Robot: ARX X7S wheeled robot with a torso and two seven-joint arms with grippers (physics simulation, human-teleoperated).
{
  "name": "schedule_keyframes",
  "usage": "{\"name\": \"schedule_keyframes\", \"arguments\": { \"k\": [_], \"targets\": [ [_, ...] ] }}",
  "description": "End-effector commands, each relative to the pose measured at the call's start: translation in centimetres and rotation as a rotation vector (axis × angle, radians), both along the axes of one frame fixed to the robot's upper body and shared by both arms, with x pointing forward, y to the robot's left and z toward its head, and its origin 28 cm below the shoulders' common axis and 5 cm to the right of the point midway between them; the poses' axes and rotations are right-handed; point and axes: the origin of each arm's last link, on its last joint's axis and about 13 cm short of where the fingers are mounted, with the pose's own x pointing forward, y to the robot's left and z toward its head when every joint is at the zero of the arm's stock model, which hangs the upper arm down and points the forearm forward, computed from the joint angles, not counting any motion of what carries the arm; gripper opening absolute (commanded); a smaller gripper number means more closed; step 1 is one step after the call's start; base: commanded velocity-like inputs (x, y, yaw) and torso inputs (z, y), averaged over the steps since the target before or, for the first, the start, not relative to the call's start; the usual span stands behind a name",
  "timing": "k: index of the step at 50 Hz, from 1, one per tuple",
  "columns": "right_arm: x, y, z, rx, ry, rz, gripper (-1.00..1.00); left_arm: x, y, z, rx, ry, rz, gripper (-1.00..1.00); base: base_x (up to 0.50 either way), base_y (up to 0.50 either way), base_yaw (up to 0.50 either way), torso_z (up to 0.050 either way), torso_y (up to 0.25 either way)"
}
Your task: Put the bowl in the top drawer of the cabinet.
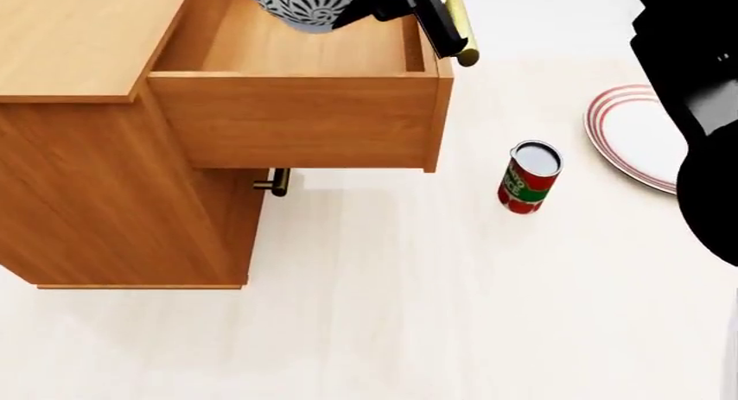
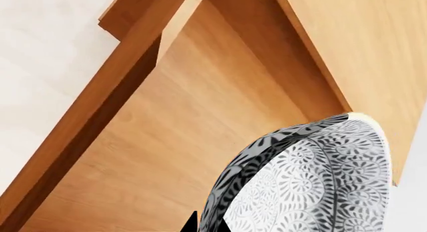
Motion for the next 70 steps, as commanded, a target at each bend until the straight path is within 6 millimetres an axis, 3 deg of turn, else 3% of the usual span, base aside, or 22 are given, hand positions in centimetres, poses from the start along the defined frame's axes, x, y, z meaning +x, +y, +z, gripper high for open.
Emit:
{"name": "schedule_keyframes", "arguments": {
  "k": [1,22,47,70],
  "targets": [
    [0.1,0.0,-0.1,0.012,0.009,-0.013,1.00,0.0,0.0,0.0,-0.007,0.007,0.000,1.00,0.00,0.00,0.00,0.000,0.000],
    [0.3,-0.3,-0.4,0.008,0.042,-0.041,1.00,0.0,0.0,0.0,-0.007,0.016,-0.002,1.00,0.00,0.00,0.00,0.000,0.000],
    [-0.8,-0.9,1.7,0.037,0.026,-0.049,1.00,0.0,0.0,0.0,-0.005,0.016,-0.021,1.00,0.00,0.00,0.00,0.000,0.000],
    [-1.5,-1.4,2.9,0.057,0.018,-0.056,1.00,0.0,0.0,0.0,0.003,0.007,-0.039,1.00,0.00,0.00,0.00,0.000,0.132]
  ]
}}
